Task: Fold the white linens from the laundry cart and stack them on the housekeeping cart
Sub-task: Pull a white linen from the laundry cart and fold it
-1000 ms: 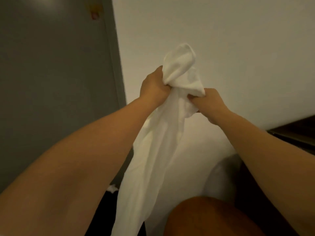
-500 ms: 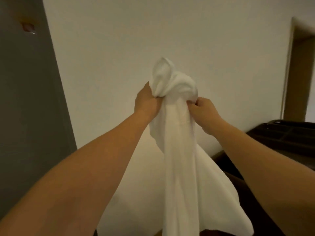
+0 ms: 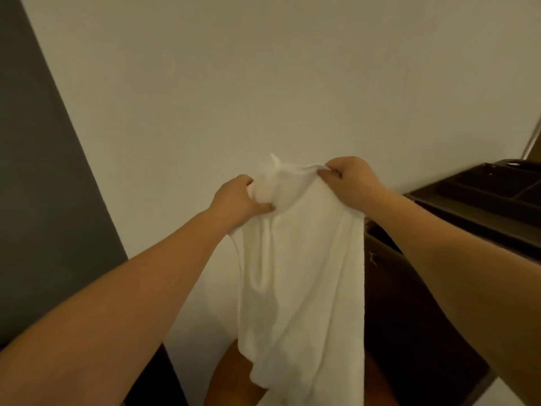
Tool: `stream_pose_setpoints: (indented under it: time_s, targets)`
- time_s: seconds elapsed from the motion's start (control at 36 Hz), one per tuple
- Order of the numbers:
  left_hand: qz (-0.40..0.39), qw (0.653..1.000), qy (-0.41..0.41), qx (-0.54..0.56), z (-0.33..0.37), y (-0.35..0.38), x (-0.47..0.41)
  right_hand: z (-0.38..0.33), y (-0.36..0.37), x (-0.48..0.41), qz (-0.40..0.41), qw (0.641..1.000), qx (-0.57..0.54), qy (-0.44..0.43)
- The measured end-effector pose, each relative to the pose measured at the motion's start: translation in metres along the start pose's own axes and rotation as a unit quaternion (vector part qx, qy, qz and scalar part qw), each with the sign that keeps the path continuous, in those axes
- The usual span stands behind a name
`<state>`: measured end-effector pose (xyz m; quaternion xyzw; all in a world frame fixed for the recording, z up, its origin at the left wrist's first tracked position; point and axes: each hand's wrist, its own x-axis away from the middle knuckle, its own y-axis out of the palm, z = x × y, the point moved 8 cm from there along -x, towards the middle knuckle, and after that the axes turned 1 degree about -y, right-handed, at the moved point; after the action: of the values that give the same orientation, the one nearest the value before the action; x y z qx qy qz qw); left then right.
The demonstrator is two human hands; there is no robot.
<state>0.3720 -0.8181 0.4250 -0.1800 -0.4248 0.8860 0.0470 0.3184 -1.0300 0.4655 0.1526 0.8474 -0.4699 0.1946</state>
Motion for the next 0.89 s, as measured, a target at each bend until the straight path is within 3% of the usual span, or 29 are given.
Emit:
stream_pose_setpoints:
  time_s: [0.17,0.28,0.39,0.53,0.64,0.81,0.89]
  targets:
    - [-0.015,0.999,-0.025,0.022,0.003,0.034,0.021,-0.001,0.054,0.005,-0.153,0.98,0.011,-0.124]
    - [-0.037,0.997,-0.068,0.012,0.003,0.066,0.034,-0.001,0.074,0.011,-0.178,0.967,-0.034,-0.182]
    - [0.019,0.995,-0.097,-0.009,0.004,0.075,0.05,0.004,0.083,0.017,-0.194,0.958,-0.051,-0.203]
    - [0.1,0.988,-0.112,-0.047,0.009,0.065,0.064,0.027,0.096,0.025,-0.297,0.937,-0.095,-0.157]
    - [0.152,0.979,-0.133,-0.037,0.009,0.053,0.072,0.054,0.124,0.046,-0.401,0.906,-0.045,-0.129]
    - [0.222,0.958,-0.179,-0.03,-0.015,0.024,0.082,0.104,0.158,0.077,-0.48,0.872,-0.028,-0.085]
    - [0.194,0.96,-0.197,-0.044,-0.031,0.031,0.086,0.121,0.162,0.08,-0.449,0.891,-0.051,-0.044]
